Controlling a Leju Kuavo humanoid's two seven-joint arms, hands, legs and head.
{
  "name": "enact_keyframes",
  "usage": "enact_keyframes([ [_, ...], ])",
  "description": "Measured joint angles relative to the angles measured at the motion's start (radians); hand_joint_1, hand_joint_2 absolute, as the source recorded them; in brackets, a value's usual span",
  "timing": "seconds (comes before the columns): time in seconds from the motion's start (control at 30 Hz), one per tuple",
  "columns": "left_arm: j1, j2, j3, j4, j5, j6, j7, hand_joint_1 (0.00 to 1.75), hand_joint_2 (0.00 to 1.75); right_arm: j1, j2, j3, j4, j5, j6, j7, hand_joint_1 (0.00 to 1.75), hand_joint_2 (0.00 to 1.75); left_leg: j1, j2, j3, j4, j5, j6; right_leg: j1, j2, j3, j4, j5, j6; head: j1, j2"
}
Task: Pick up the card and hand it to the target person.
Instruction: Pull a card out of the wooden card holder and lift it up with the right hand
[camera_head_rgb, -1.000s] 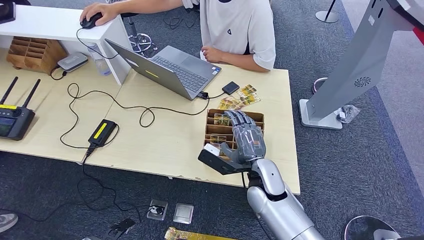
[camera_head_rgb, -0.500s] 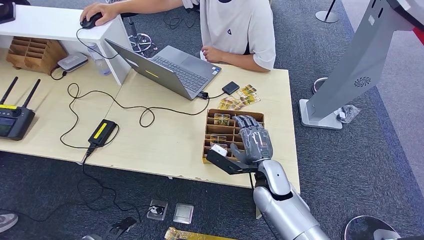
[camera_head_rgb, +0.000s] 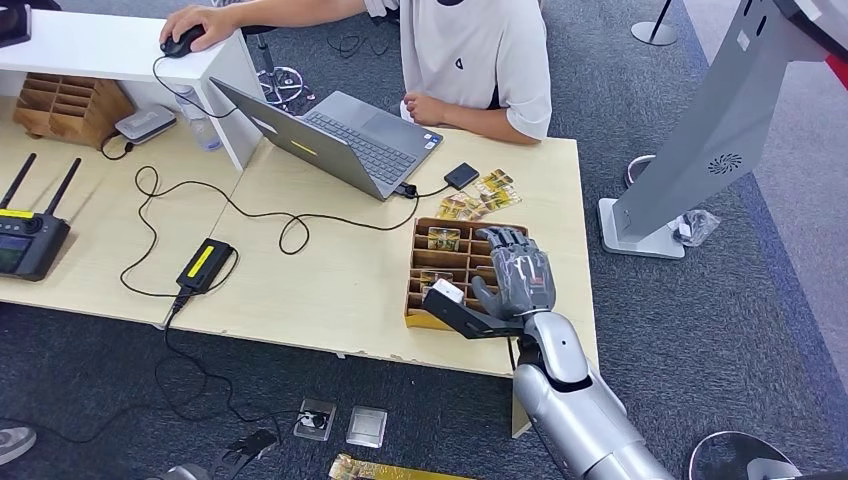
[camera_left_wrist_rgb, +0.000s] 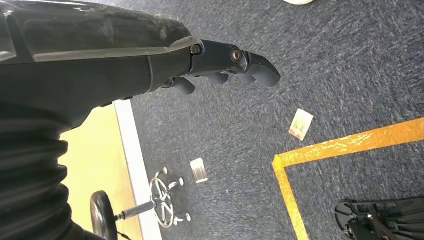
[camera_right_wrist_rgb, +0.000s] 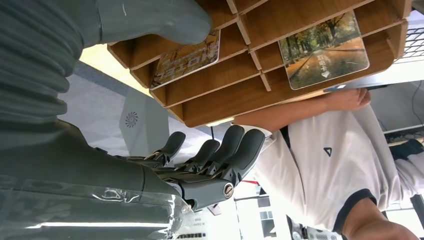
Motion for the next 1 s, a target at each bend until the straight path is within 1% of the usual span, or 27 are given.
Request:
enact_keyframes([
  [0.6, -0.011, -0.002, 0.000, 0.000, -0.016, -0.002, 0.005, 0.00, 1.75, -0.006, -0.009, -0.017, 0.059, -0.001, -0.016, 0.001, 0.58, 1.75, 0.000, 0.000, 0.000, 0.000, 0.000, 0.000, 0.000, 0.000, 0.000, 0.000, 0.000, 0.000, 0.000, 0.000],
  [0.87, -0.012, -0.003, -0.001, 0.000, -0.016, -0.004, 0.006, 0.00, 1.75, -0.007, -0.010, -0.019, 0.076, -0.003, -0.016, 0.002, 0.64, 1.75, 0.000, 0.000, 0.000, 0.000, 0.000, 0.000, 0.000, 0.000, 0.000, 0.000, 0.000, 0.000, 0.000, 0.000],
  [0.9, -0.012, -0.003, -0.001, 0.000, -0.016, -0.005, 0.006, 0.00, 1.75, -0.007, -0.010, -0.019, 0.078, -0.003, -0.016, 0.001, 0.67, 1.75, 0.000, 0.000, 0.000, 0.000, 0.000, 0.000, 0.000, 0.000, 0.000, 0.000, 0.000, 0.000, 0.000, 0.000],
  [0.93, -0.011, -0.003, -0.001, 0.000, -0.016, -0.005, 0.006, 0.00, 1.75, -0.007, -0.010, -0.019, 0.081, -0.003, -0.016, -0.001, 0.84, 1.75, 0.000, 0.000, 0.000, 0.000, 0.000, 0.000, 0.000, 0.000, 0.000, 0.000, 0.000, 0.000, 0.000, 0.000],
  [1.0, -0.011, -0.003, -0.001, 0.000, -0.014, -0.004, 0.006, 0.00, 1.75, -0.007, -0.010, -0.019, 0.087, -0.003, -0.016, -0.007, 1.37, 1.75, 0.000, 0.000, 0.000, 0.000, 0.000, 0.000, 0.000, 0.000, 0.000, 0.000, 0.000, 0.000, 0.000, 0.000],
])
